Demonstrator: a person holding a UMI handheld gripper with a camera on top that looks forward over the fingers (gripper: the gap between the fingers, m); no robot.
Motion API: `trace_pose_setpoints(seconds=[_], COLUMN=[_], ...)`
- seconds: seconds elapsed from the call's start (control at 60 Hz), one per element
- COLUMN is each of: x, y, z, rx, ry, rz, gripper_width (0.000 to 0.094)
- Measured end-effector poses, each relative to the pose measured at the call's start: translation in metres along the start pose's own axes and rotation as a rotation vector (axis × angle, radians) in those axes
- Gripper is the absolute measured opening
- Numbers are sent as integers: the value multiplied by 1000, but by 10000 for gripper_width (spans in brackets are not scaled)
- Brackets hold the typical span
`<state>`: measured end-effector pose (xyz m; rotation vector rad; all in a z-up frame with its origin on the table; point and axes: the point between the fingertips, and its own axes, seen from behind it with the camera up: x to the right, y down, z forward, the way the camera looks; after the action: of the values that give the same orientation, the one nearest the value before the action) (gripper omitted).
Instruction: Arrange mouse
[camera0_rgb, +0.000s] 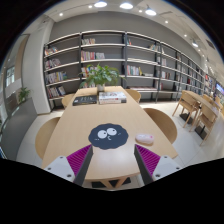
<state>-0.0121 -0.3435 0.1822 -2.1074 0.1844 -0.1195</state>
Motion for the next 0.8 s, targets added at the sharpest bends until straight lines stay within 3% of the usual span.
trace_pose_setpoints(seconds=[0.15,0.35,0.567,0.8], x=[7,60,145,189], y=[47,100,112,102], z=[27,62,114,184], rx=[-54,-143,-214,-241], ry=[-33,-6,55,13], rz=[-56,-51,-48,-76], gripper_width=[842,838,839,844])
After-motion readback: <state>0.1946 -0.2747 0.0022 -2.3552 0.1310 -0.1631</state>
